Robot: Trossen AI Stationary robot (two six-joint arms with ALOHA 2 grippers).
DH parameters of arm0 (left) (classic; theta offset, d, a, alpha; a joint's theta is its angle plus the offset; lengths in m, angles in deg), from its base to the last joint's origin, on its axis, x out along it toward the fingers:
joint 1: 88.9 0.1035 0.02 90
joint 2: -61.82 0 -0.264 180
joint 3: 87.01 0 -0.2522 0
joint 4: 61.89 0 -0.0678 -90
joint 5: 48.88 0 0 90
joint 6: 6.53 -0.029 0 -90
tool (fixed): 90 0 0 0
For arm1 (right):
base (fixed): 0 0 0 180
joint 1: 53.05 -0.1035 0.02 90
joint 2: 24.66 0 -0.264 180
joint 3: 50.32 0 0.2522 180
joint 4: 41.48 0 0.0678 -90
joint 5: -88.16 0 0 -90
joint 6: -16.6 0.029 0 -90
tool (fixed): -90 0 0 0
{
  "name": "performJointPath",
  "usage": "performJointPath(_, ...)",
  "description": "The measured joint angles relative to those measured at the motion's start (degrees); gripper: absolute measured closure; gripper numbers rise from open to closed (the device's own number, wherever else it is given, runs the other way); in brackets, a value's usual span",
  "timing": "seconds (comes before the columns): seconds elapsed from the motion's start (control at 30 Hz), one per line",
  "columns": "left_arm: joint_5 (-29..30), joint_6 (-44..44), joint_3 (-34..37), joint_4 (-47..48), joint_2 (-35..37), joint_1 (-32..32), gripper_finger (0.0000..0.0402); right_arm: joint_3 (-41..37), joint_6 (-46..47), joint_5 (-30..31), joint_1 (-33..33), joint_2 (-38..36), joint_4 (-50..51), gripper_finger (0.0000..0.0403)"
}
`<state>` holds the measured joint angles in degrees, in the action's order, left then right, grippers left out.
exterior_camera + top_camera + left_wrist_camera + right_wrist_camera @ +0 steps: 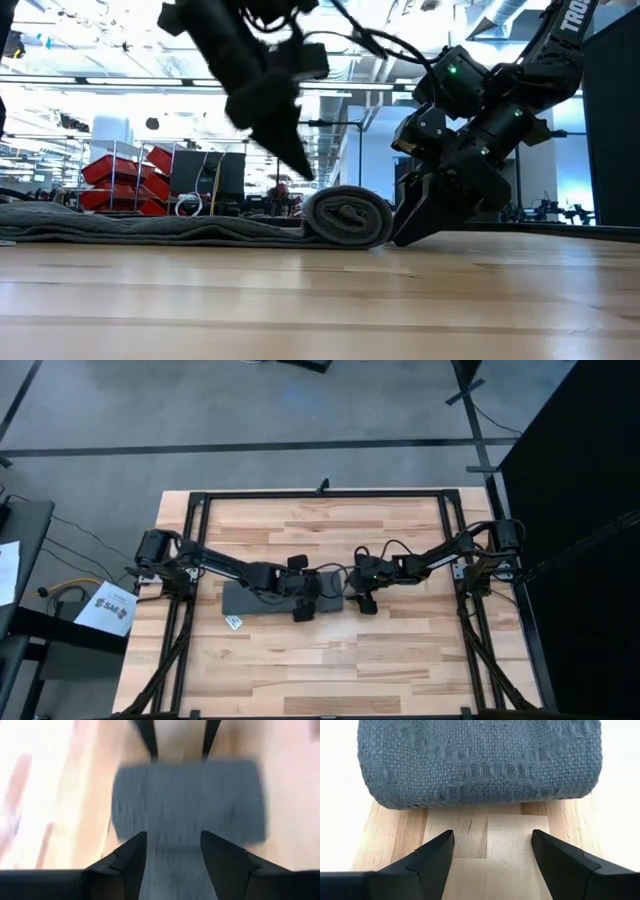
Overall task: Roll towel
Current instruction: Roll the gray towel
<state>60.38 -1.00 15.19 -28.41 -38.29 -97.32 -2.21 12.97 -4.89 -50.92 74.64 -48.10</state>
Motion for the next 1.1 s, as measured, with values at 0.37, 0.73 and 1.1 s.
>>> performJointPath(0.37, -0.04, -2.74, 2.02, -7.17, -5.56, 0.47, 0.0228, 0.0, 0.63, 0.0, -0.25, 0.0, -0.07, 0.0145)
performJointPath(0.73, -0.88, 0.02, 10.06, -21.45, -9.26, 1.15, 0.0228, -0.02, 0.82, 0.0, -0.32, 0.48, -1.53, 0.0145)
performJointPath(1.1, -1.24, 2.08, 16.21, -35.09, -9.47, 1.65, 0.0228, 0.3, 0.4, -0.17, -0.22, 0.26, -5.98, 0.0145)
